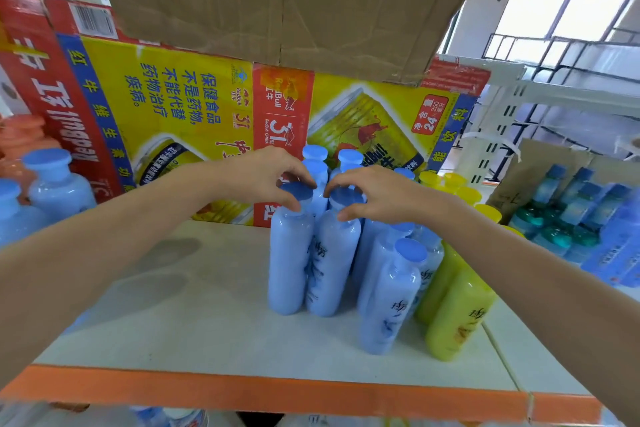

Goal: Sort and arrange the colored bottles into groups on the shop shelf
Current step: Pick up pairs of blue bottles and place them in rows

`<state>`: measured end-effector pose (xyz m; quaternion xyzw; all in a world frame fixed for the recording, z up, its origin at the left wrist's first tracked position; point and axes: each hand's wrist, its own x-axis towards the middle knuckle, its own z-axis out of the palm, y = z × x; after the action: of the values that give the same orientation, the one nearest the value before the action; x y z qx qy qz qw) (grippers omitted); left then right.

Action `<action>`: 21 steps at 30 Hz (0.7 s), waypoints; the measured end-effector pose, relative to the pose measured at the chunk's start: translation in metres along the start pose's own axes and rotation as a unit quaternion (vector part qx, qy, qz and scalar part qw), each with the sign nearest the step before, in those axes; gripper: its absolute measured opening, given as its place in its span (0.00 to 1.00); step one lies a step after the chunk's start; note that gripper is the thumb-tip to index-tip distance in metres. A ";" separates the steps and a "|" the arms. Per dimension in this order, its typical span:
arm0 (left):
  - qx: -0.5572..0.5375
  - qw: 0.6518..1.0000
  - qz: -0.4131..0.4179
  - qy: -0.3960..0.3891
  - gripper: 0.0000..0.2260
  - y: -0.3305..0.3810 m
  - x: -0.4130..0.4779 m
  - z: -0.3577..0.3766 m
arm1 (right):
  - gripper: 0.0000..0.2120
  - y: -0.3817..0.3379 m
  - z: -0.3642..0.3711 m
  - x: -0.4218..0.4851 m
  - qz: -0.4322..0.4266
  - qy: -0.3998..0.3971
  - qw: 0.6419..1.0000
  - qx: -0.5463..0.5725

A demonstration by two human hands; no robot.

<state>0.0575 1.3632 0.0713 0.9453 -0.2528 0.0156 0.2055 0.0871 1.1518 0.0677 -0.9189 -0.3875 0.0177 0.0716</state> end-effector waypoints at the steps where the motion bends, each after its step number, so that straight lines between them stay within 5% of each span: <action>1: -0.012 1.000 0.005 -0.011 0.16 0.000 0.001 -0.001 | 0.16 0.001 -0.001 0.000 -0.010 -0.008 1.000 0.008; 8: -0.066 0.997 0.022 -0.040 0.18 -0.003 0.002 -0.003 | 0.18 0.003 -0.004 -0.003 -0.028 -0.019 0.998 0.058; 13: 0.030 0.999 -0.018 -0.016 0.20 -0.001 0.009 -0.003 | 0.23 -0.003 -0.001 -0.002 0.012 0.009 1.000 0.027; 21: 0.095 0.995 0.012 0.008 0.17 0.001 0.010 0.002 | 0.16 -0.010 0.004 -0.001 0.039 0.055 0.998 0.011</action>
<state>0.0656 1.3563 0.0710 0.9572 -0.2604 0.0493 0.1166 0.0791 1.1583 0.0656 -0.9319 -0.3468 -0.0259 0.1026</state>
